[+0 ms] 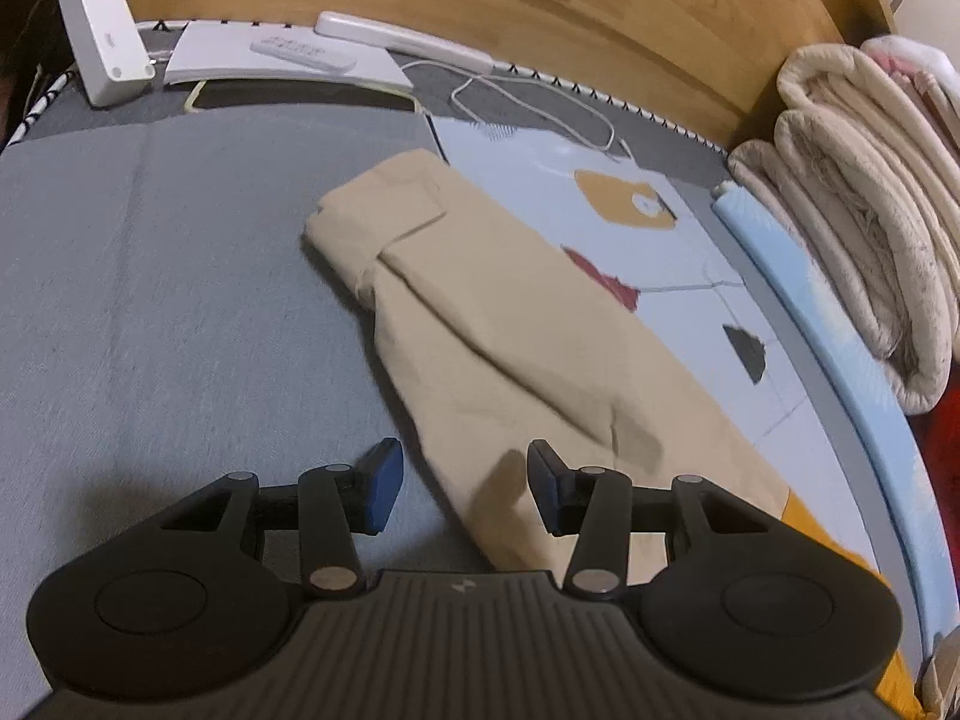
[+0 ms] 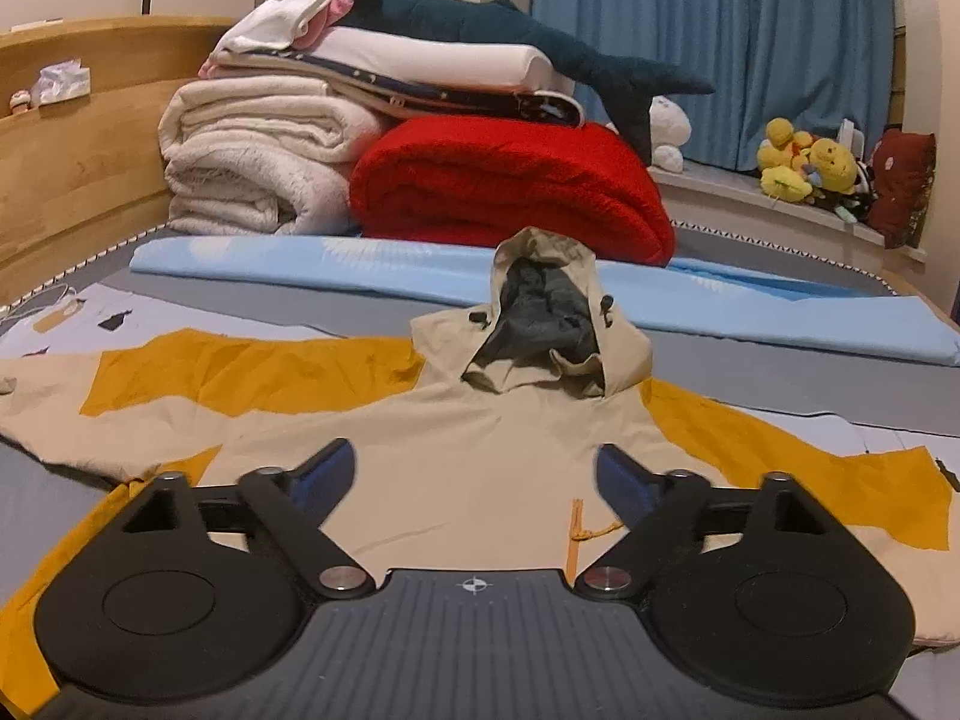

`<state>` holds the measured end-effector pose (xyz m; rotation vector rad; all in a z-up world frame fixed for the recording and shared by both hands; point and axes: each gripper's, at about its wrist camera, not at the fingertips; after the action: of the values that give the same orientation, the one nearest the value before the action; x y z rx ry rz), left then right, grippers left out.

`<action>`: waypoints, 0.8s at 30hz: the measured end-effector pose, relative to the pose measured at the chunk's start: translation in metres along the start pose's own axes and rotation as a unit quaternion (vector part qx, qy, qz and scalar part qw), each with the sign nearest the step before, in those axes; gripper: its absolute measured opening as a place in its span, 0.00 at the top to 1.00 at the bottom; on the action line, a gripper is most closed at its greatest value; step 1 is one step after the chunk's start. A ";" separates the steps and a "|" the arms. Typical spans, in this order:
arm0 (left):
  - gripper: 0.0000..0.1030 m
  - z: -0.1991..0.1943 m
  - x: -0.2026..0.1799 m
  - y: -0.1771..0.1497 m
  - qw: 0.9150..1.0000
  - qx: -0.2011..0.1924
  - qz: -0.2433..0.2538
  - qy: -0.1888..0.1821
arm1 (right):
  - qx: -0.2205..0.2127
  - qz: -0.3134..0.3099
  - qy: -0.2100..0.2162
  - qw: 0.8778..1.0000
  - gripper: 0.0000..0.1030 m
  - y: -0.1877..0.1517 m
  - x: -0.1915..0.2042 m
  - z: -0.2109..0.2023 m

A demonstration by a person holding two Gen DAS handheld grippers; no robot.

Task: Fold large clothes

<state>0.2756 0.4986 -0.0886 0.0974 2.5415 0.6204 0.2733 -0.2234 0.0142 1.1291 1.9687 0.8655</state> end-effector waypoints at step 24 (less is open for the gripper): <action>0.86 -0.267 -0.212 -0.287 0.827 0.063 0.381 -0.409 | 0.042 0.052 -0.043 0.997 0.30 -0.012 -0.047 -0.016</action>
<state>0.3395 0.0932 0.0856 1.1976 1.6143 0.5149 0.2731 -0.2738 0.0243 1.3058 1.9046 0.7791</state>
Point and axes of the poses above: each gripper's, at about its wrist camera, not at the fingertips, and z roughly the way its jaws point, x to its left, y to its top, and after that the axes turned 14 degrees about -z, right-handed
